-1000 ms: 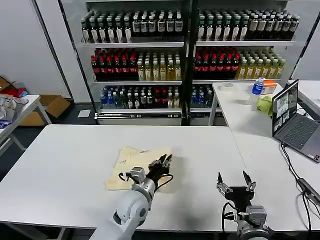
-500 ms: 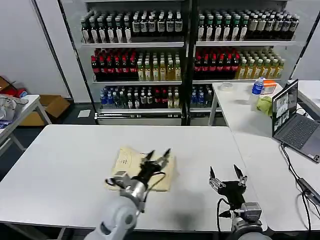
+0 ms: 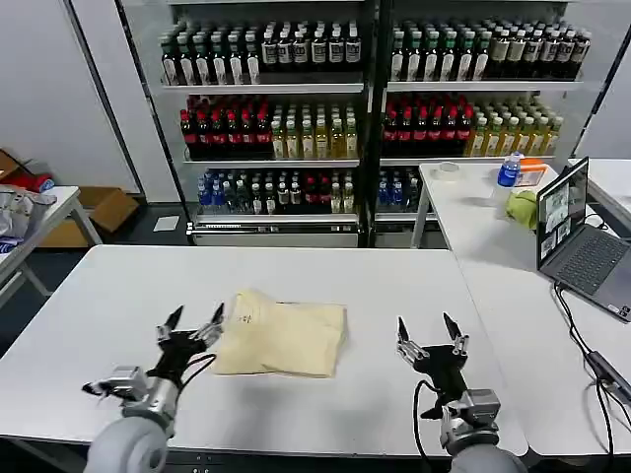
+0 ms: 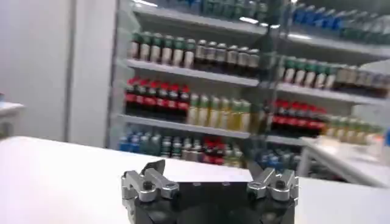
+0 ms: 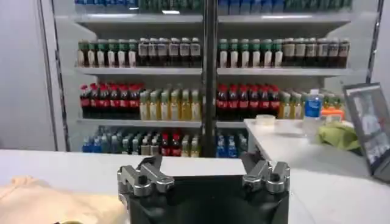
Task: Fold and organize the clothes.
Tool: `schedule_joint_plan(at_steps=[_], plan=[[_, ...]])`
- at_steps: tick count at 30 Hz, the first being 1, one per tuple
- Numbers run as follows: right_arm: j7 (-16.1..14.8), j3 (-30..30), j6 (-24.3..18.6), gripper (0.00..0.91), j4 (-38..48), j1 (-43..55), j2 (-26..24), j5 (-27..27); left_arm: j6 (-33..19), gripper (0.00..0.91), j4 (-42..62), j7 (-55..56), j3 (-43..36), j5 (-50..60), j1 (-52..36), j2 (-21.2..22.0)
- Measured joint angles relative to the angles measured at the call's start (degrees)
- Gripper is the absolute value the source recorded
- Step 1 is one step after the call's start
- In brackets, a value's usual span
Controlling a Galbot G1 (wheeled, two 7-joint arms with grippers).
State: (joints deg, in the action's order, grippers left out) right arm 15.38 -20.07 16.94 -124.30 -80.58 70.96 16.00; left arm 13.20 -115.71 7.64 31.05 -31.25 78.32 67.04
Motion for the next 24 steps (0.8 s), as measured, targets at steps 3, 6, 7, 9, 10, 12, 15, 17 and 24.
schedule_joint_plan(at_steps=[3,6,7,9,10,12,15,17,24], plan=[[1.17,1.68,1.42,0.907,1.42,2.34,1.24,1.97,-0.25,0.907,-0.37,-0.22,2.48,0.56,1.94,-0.55],[2.59,3.51,3.47,0.907,3.32,4.9,2.84,4.85,-0.55,0.907,-0.75,-0.34,4.11,0.86,3.25,-0.92],[3.15,4.05,4.14,0.907,4.04,5.73,3.4,5.89,-0.59,0.907,-0.87,-0.38,4.49,0.91,3.59,-1.04],[4.26,5.19,5.57,0.907,5.69,7.51,4.57,8.23,-0.67,0.907,-0.98,-0.41,5.2,1.09,4.28,-1.1],[4.86,5.66,6.28,0.907,6.55,8.34,5.15,9.41,-0.72,0.907,-1.03,-0.42,5.53,1.23,4.58,-1.14],[5.98,6.74,7.72,0.907,8.33,9.98,6.36,11.84,-0.74,0.907,-1.07,-0.45,5.93,1.45,5.05,-1.15],[7.81,8.32,9.69,0.907,11.03,12.41,8.13,14.93,-0.81,0.907,-1.32,-0.48,6.54,1.6,5.66,-1.19],[9.11,9.41,10.95,0.907,12.87,14.08,9.39,16.91,-0.85,0.907,-1.45,-0.49,6.9,1.7,5.98,-1.35],[13.19,12.27,13.49,0.907,18.22,19.05,13.23,22.67,-0.94,0.907,-1.94,-0.52,7.88,1.86,6.92,-1.67]])
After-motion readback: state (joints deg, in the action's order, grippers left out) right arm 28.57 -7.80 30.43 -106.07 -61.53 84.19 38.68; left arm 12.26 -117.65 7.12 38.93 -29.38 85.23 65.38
